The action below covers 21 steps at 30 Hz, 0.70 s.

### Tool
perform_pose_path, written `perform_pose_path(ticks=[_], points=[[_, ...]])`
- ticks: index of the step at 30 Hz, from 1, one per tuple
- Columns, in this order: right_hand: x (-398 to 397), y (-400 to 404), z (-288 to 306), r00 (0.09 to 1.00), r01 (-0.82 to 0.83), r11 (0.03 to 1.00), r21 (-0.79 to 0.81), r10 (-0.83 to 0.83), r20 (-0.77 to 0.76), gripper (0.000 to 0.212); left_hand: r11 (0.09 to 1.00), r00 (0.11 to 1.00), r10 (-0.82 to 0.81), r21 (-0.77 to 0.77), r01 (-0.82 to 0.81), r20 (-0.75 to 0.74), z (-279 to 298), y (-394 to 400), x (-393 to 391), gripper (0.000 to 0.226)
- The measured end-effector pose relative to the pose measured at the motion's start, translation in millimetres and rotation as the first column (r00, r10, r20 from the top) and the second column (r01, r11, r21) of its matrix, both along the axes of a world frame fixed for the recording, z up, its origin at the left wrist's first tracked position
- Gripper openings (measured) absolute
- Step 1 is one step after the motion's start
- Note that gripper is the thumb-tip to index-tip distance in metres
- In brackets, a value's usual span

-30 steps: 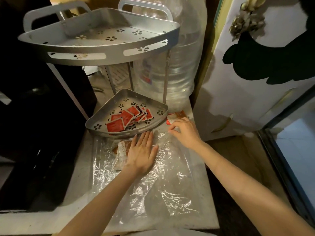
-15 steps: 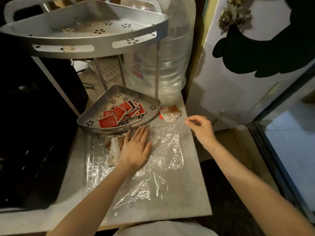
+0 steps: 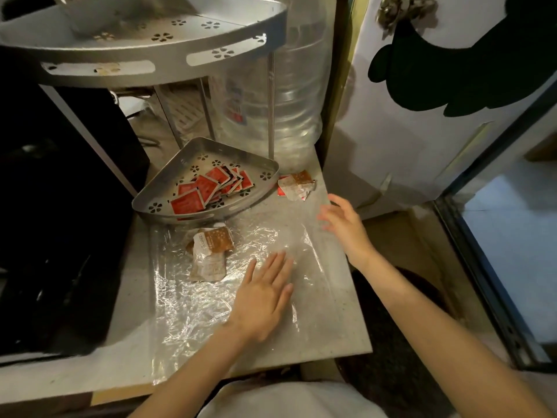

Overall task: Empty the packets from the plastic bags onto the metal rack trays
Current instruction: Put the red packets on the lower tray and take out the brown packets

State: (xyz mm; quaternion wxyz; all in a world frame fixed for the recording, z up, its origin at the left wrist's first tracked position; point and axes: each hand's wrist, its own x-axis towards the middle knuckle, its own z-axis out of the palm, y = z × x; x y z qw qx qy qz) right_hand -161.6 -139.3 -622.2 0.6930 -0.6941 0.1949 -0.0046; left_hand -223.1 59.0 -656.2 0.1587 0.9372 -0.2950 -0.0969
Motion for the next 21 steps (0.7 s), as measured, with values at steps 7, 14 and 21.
perform_pose_path(ticks=[7,14,21], points=[[-76,57,-1,0.975,-0.218,0.882,-0.418,0.172,-0.143,0.062,0.997,1.0,-0.004,0.082,0.004,0.002,-8,-7,-10,0.057],[-87,67,-21,0.995,-0.081,0.843,-0.532,0.035,-0.095,0.012,0.996,1.0,-0.022,0.09,0.022,0.004,-17,-5,-13,0.067],[-105,38,-18,0.996,0.083,0.908,-0.411,-0.094,-0.006,0.005,1.0,0.999,-0.001,0.03,0.002,-0.039,-19,-3,-12,0.077]])
